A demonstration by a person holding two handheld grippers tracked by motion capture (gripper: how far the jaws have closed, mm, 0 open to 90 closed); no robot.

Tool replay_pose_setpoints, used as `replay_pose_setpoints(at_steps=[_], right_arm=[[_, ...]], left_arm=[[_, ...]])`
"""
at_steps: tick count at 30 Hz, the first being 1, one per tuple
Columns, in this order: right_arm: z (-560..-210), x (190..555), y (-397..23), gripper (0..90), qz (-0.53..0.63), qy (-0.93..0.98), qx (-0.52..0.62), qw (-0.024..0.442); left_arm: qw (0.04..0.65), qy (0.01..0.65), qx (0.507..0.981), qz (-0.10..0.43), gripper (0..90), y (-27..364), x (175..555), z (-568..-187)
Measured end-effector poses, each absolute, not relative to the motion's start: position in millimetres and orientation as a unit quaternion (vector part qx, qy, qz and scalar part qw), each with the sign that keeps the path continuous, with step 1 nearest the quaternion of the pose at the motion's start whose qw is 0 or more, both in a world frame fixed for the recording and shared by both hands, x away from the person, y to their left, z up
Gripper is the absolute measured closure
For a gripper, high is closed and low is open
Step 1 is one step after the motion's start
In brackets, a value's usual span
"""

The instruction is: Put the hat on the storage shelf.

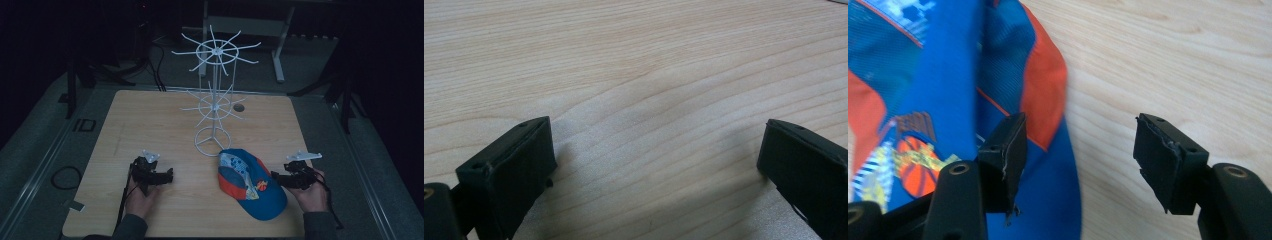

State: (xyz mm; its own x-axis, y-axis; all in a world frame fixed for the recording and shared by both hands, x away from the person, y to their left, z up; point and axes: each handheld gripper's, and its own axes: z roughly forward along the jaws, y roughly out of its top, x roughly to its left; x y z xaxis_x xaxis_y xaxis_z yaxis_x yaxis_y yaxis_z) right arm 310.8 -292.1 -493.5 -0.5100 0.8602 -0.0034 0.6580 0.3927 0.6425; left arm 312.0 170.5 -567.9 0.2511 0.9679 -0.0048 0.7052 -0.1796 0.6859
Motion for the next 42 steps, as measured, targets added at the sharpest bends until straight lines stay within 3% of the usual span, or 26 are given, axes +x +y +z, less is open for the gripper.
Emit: replay_pose_setpoints(at_steps=[20,42], right_arm=[[-468,330,-260,36.4,0.321,0.831,0.428,0.151],[-467,357,-217,30.4,0.294,0.859,0.394,0.145]], left_arm=[[0.295,0.568,0.735,0.224,2.4,169,311,-568],[0.296,0.568,0.734,0.224,2.4,169,312,-568]])
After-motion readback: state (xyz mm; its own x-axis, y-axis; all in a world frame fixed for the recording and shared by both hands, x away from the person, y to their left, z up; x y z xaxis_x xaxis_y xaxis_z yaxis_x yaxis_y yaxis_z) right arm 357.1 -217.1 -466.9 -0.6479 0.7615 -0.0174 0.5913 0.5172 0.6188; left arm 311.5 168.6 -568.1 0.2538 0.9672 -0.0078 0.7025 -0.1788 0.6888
